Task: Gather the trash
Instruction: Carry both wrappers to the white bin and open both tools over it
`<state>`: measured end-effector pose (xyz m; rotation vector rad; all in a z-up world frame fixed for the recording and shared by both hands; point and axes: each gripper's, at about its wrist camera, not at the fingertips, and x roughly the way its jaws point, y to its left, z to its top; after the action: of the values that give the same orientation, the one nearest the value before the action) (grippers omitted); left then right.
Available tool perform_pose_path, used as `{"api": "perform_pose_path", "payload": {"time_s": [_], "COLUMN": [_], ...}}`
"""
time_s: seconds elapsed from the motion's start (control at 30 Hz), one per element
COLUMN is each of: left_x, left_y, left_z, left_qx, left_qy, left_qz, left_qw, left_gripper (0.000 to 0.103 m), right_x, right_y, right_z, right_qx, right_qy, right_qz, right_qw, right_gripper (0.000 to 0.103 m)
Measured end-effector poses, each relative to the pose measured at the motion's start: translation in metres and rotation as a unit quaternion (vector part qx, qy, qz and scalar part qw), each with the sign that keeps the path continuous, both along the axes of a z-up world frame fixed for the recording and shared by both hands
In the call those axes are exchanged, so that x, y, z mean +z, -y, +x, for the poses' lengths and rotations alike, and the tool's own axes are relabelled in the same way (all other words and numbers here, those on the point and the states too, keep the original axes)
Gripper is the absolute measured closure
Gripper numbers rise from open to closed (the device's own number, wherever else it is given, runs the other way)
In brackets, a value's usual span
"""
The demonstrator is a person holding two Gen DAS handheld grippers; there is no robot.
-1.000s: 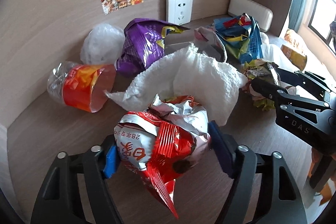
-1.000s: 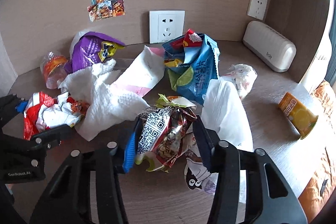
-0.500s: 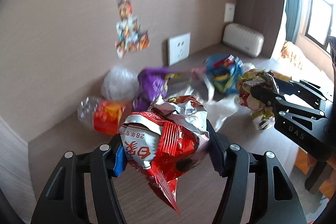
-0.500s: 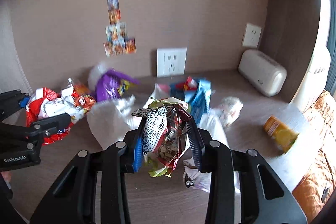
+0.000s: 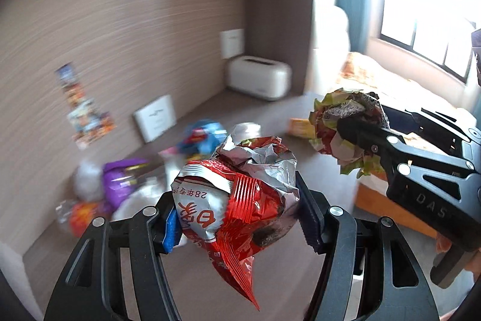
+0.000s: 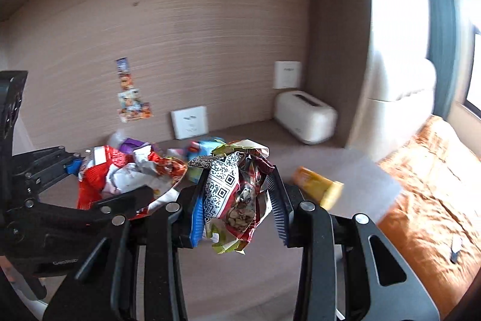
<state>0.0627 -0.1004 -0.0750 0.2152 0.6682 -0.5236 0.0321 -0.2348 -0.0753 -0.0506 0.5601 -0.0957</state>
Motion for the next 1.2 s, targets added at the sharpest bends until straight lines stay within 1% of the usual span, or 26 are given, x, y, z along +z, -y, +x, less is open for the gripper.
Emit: {"api": "perform_pose_path", "payload": {"time_s": [0.17,0.27,0.3,0.47,0.53,0.67,0.73,0.83,0.87,0.93,0.97,1.03,1.07,1.1,1.13,1.17,1.2], "left_x": [-0.008,-0.017,-0.022,-0.044,-0.053,-0.085,-0.105,-0.151,-0.164,-0.204,-0.223,-0.259,-0.285,-0.302,-0.327,-0.343,-0.366], "left_y": [0.062,0.099,0.114,0.17,0.188,0.227,0.245,0.275,0.283,0.304,0.313,0.328,0.337,0.344,0.353,0.358,0.364], "left_z": [-0.016,-0.028,-0.032,-0.049,-0.056,-0.063,-0.067,-0.071,-0.073,-0.077,-0.077,-0.079,-0.08,-0.08,-0.08,-0.081,-0.081], "left_qx": [-0.069,-0.112,-0.129,-0.184,-0.202,-0.233,-0.246,-0.266,-0.27,-0.283,-0.288,-0.295,-0.299,-0.303,-0.31,-0.313,-0.318], "left_qy": [-0.013,-0.024,-0.03,-0.054,-0.061,-0.076,-0.09,-0.118,-0.124,-0.142,-0.148,-0.155,-0.155,-0.154,-0.154,-0.155,-0.158], "left_qz": [-0.002,0.0,0.002,0.009,0.011,0.025,0.029,0.047,0.054,0.071,0.077,0.091,0.101,0.108,0.118,0.123,0.129], "left_qw": [0.9975,0.9934,0.9912,0.9813,0.9773,0.9693,0.9648,0.9556,0.9532,0.9458,0.943,0.9385,0.9361,0.9341,0.9308,0.9288,0.9257], "left_gripper": [0.041,0.041,0.041,0.041,0.041,0.041,0.041,0.041,0.041,0.041,0.041,0.041,0.041,0.041,0.041,0.041,0.041], "right_x": [-0.006,-0.011,-0.014,-0.03,-0.039,-0.064,-0.083,-0.115,-0.132,-0.157,-0.179,-0.212,-0.237,-0.253,-0.273,-0.299,-0.318], "right_y": [0.049,0.076,0.083,0.125,0.139,0.171,0.188,0.216,0.226,0.241,0.252,0.267,0.279,0.285,0.293,0.302,0.308], "right_z": [-0.039,-0.065,-0.071,-0.103,-0.113,-0.129,-0.135,-0.145,-0.148,-0.151,-0.153,-0.156,-0.158,-0.158,-0.159,-0.161,-0.162], "right_qx": [-0.07,-0.111,-0.122,-0.183,-0.2,-0.235,-0.25,-0.261,-0.266,-0.274,-0.278,-0.283,-0.286,-0.286,-0.287,-0.29,-0.29], "right_qy": [-0.015,-0.023,-0.025,-0.039,-0.044,-0.06,-0.071,-0.085,-0.095,-0.106,-0.115,-0.132,-0.139,-0.145,-0.153,-0.161,-0.167], "right_qz": [0.001,0.005,0.004,0.013,0.017,0.03,0.036,0.057,0.061,0.075,0.081,0.091,0.099,0.103,0.105,0.109,0.115], "right_qw": [0.997,0.994,0.992,0.982,0.979,0.97,0.965,0.96,0.957,0.953,0.95,0.946,0.943,0.942,0.94,0.937,0.935], "right_gripper": [0.064,0.064,0.064,0.064,0.064,0.064,0.064,0.064,0.064,0.064,0.064,0.064,0.064,0.064,0.064,0.064,0.064]}}
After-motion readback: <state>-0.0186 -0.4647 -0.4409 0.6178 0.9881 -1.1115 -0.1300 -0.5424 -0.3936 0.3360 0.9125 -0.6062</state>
